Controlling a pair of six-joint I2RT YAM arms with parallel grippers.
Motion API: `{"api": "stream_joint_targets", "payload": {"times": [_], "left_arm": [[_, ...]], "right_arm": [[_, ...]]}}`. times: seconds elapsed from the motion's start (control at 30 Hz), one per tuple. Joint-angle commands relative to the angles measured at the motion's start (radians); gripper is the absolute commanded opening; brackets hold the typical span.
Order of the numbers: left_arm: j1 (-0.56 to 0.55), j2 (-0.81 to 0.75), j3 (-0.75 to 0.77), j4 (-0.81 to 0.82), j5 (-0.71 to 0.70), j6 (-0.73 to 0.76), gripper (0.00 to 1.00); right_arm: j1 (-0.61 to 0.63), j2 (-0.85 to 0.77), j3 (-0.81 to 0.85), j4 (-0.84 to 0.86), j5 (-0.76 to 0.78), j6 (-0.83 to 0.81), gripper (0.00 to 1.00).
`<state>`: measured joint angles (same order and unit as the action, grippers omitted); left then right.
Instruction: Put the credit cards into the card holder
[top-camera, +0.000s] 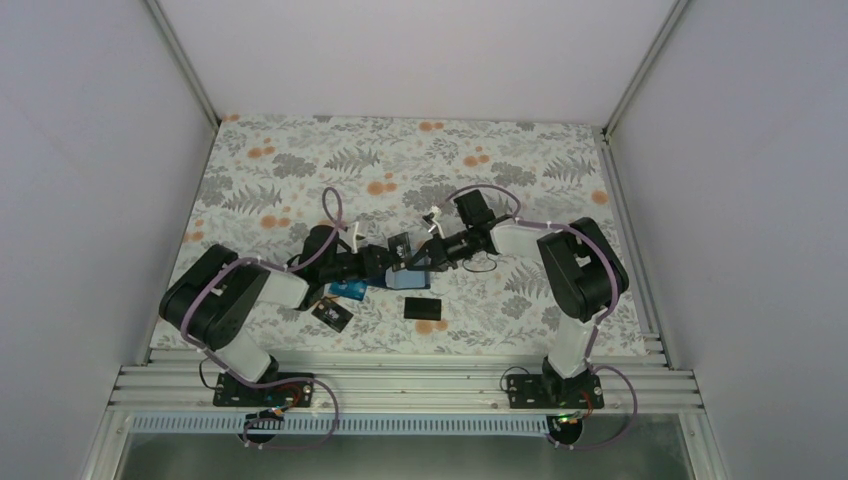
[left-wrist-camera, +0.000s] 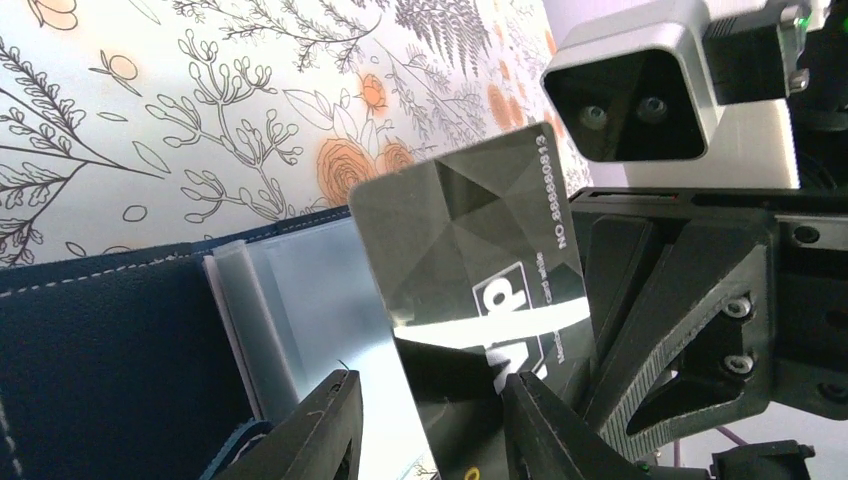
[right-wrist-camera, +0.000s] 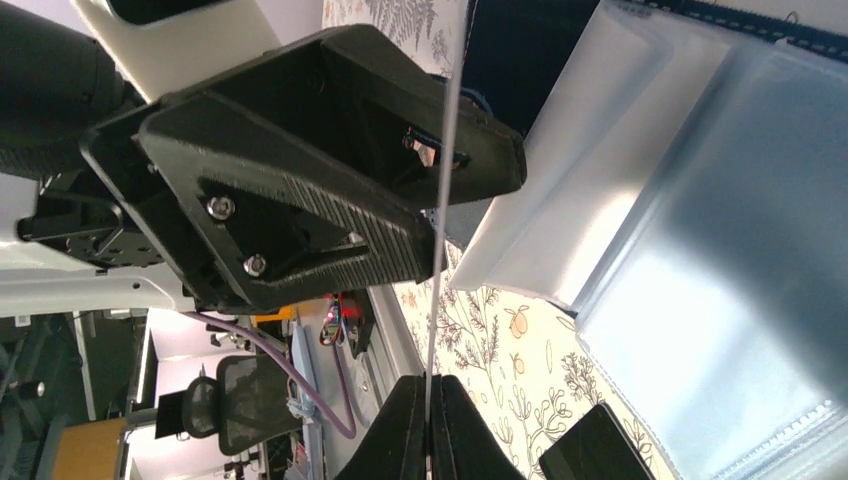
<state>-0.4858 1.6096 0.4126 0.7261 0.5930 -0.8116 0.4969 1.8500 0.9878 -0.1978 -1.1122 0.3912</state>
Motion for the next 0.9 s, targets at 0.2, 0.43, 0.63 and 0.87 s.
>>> {"api": "stream_joint_targets", "payload": {"times": [0.2,0.43,0.63,0.87], "left_arm": [[0.030,0.059,-0.016,0.159,0.069,-0.038,0.31],[0.033,0.079,-0.015,0.193,0.089,-0.053,0.19],[0.033,0.081,-0.009,0.177,0.086,-0.046,0.07],[0.033,0.066,-0.012,0.134,0.081,-0.018,0.02]], "right_arm": [[0.017,-0.037,-0.041,0.095,-0.090,0.002,0.04],[0.023,-0.029,-0.037,0.110,-0.096,-0.001,0.04],[0.027,-0.031,-0.038,0.092,-0.043,-0.010,0.04],[0.017,-0.050,-0.016,0.015,0.060,-0.037,0.13]]}}
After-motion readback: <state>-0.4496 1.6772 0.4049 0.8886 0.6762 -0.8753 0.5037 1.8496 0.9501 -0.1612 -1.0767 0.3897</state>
